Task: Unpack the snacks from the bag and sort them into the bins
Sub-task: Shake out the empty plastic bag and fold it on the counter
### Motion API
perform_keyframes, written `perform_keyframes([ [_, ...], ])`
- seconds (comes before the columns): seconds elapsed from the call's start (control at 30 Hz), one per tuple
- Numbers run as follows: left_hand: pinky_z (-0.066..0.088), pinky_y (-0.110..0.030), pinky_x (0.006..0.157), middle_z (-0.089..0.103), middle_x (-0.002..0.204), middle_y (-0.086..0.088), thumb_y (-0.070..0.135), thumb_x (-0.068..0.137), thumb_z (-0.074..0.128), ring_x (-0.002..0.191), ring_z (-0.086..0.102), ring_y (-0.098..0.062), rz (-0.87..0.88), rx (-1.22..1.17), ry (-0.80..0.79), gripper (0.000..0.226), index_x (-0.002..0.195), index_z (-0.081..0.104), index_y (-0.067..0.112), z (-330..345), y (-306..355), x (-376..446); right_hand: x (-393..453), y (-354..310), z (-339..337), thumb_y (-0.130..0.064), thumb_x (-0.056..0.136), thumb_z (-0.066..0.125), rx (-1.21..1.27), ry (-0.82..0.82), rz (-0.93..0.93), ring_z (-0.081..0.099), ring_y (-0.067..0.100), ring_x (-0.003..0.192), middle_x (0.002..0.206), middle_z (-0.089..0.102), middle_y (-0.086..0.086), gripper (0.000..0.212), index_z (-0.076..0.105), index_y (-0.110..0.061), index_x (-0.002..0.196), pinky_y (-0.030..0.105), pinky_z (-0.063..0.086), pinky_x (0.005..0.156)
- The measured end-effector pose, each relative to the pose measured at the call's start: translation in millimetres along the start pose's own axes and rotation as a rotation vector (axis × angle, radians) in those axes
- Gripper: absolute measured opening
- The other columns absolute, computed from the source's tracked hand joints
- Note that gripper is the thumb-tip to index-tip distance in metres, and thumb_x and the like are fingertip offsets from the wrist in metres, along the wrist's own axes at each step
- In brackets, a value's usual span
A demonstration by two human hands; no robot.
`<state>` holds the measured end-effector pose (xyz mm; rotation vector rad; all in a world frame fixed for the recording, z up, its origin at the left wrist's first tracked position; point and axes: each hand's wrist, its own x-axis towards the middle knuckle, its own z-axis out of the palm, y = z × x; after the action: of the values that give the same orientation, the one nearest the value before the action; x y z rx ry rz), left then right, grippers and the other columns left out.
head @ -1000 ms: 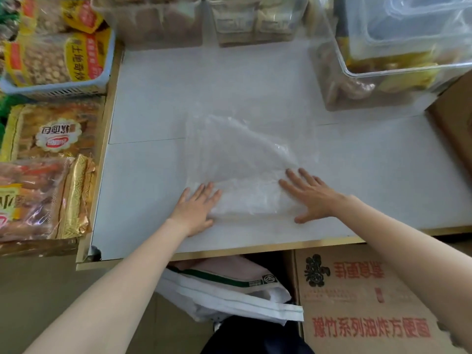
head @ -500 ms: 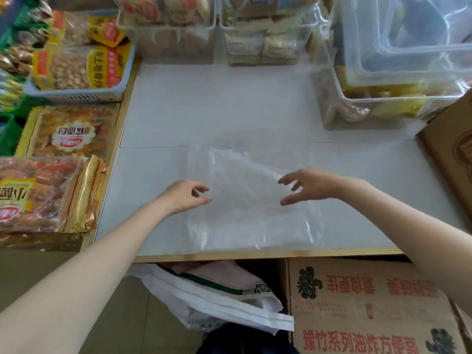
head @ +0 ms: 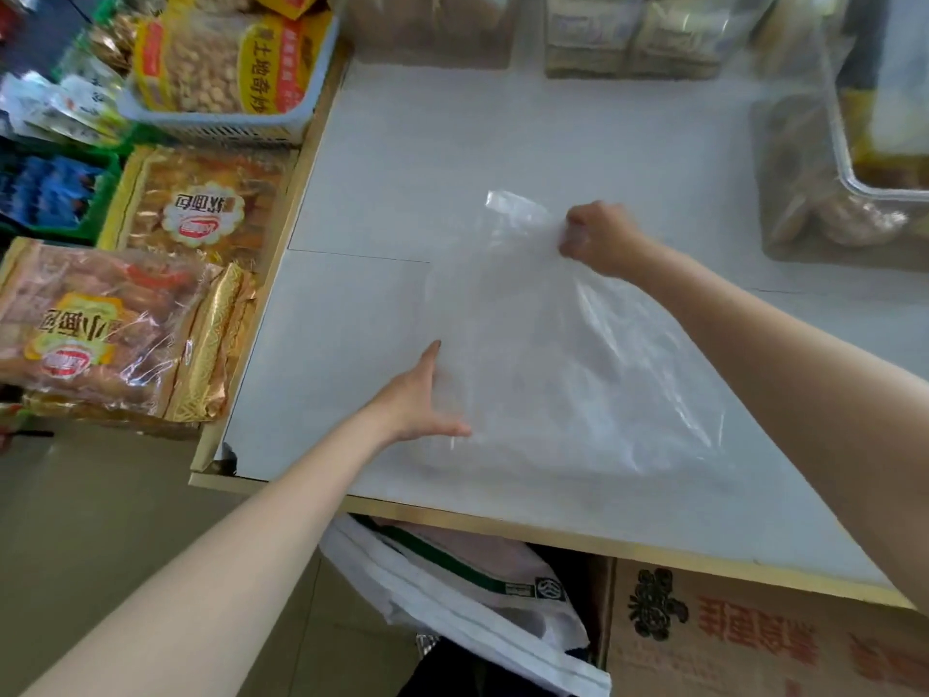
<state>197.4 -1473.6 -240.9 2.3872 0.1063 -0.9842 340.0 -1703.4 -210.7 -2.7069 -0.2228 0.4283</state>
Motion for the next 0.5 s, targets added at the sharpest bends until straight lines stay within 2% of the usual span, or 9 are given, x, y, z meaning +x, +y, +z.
perform_keyframes([
  [0.03, 0.028, -0.026, 0.107, 0.033, 0.15, -0.012, 0.035, 0.069, 0.081, 0.137, 0.035, -0.024, 0.0, -0.002, -0.006, 0.121, 0.15, -0.008, 0.019, -1.1, -0.3, 0.1, 7.7, 0.7, 0.8, -0.014, 0.09, 0.054, -0.055, -0.023, 0.024, 0.051, 0.037, 0.107, 0.115, 0.051, 0.022, 0.008, 0.06, -0.009, 0.088, 0.038, 0.04, 0.093],
  [0.1, 0.03, -0.032, 0.11, 0.035, 0.149, -0.01, 0.038, 0.069, 0.081, 0.135, 0.036, -0.027, 0.003, 0.033, 0.01, 0.122, 0.15, -0.009, 0.019, -3.8, -2.9, 2.7, 22.1, 3.0, 12.3, -0.015, 0.093, 0.05, -0.193, -0.142, 0.07, 0.048, 0.041, 0.114, 0.127, 0.042, 0.021, 0.027, 0.056, -0.005, 0.118, 0.041, 0.035, 0.099],
  [0.2, 0.021, -0.037, 0.113, 0.028, 0.15, -0.005, 0.05, 0.075, 0.069, 0.135, 0.03, -0.025, 0.085, 0.396, 0.239, 0.111, 0.15, -0.006, 0.019, -7.2, -1.9, -0.9, 29.0, 4.9, 33.8, -0.015, 0.095, 0.042, -0.31, -0.116, 0.097, 0.047, 0.038, 0.115, 0.127, 0.042, 0.017, 0.028, 0.051, -0.008, 0.121, 0.045, 0.029, 0.103],
  [0.27, 0.018, -0.043, 0.113, 0.019, 0.154, -0.008, 0.057, 0.078, 0.057, 0.14, 0.023, -0.029, 0.296, 0.652, 0.451, 0.098, 0.151, 0.0, 0.024, 1.6, 2.2, -1.0, 29.5, 5.0, 40.5, -0.016, 0.096, 0.041, -0.374, -0.041, 0.078, 0.045, 0.036, 0.118, 0.129, 0.042, 0.016, 0.03, 0.048, -0.008, 0.124, 0.047, 0.023, 0.106],
  [0.3, 0.018, -0.048, 0.112, 0.014, 0.157, -0.01, 0.059, 0.079, 0.051, 0.142, 0.02, -0.032, 0.413, 0.694, 0.457, 0.092, 0.15, 0.002, 0.027, 7.6, 8.5, 0.2, 28.6, 4.7, 41.3, -0.015, 0.096, 0.043, -0.389, -0.006, 0.059, 0.042, 0.036, 0.121, 0.132, 0.04, 0.016, 0.032, 0.045, -0.008, 0.127, 0.049, 0.019, 0.108],
  [0.37, 0.002, -0.053, 0.114, -0.014, 0.157, -0.006, 0.06, 0.088, 0.039, 0.145, -0.008, -0.034, 0.514, 0.787, 0.261, 0.081, 0.148, -0.008, 0.034, 21.9, 17.6, 7.9, 20.1, -0.3, 35.1, -0.012, 0.094, 0.048, -0.357, 0.089, -0.002, 0.034, 0.036, 0.129, 0.142, 0.032, 0.017, 0.042, 0.04, -0.008, 0.134, 0.051, 0.012, 0.112],
  [0.4, -0.007, -0.053, 0.113, -0.025, 0.155, -0.005, 0.059, 0.091, 0.036, 0.142, -0.021, -0.034, 0.45, 0.81, 0.123, 0.077, 0.148, -0.012, 0.035, 28.1, 18.9, 13.8, 10.3, -4.7, 29.7, -0.011, 0.092, 0.051, -0.314, 0.139, -0.049, 0.029, 0.035, 0.133, 0.145, 0.028, 0.017, 0.046, 0.038, -0.008, 0.137, 0.051, 0.01, 0.113],
  [0.43, -0.012, -0.053, 0.112, -0.029, 0.153, -0.005, 0.058, 0.092, 0.036, 0.139, -0.027, -0.035, 0.374, 0.806, 0.033, 0.076, 0.148, -0.011, 0.035, 32.1, 20.0, 18.9, -3.7, -7.5, 26.0, -0.012, 0.091, 0.052, -0.269, 0.153, -0.096, 0.025, 0.034, 0.136, 0.148, 0.026, 0.016, 0.049, 0.037, -0.01, 0.138, 0.05, 0.01, 0.113],
  [0.5, -0.013, -0.054, 0.111, -0.028, 0.153, -0.009, 0.059, 0.092, 0.038, 0.138, -0.028, -0.036, 0.292, 0.804, -0.011, 0.078, 0.149, -0.01, 0.033, 35.8, 21.4, 25.0, -49.2, -9.9, 29.7, -0.023, 0.093, 0.052, -0.218, 0.069, -0.192, 0.022, 0.034, 0.138, 0.151, 0.024, 0.013, 0.049, 0.038, -0.015, 0.139, 0.049, 0.011, 0.114],
])
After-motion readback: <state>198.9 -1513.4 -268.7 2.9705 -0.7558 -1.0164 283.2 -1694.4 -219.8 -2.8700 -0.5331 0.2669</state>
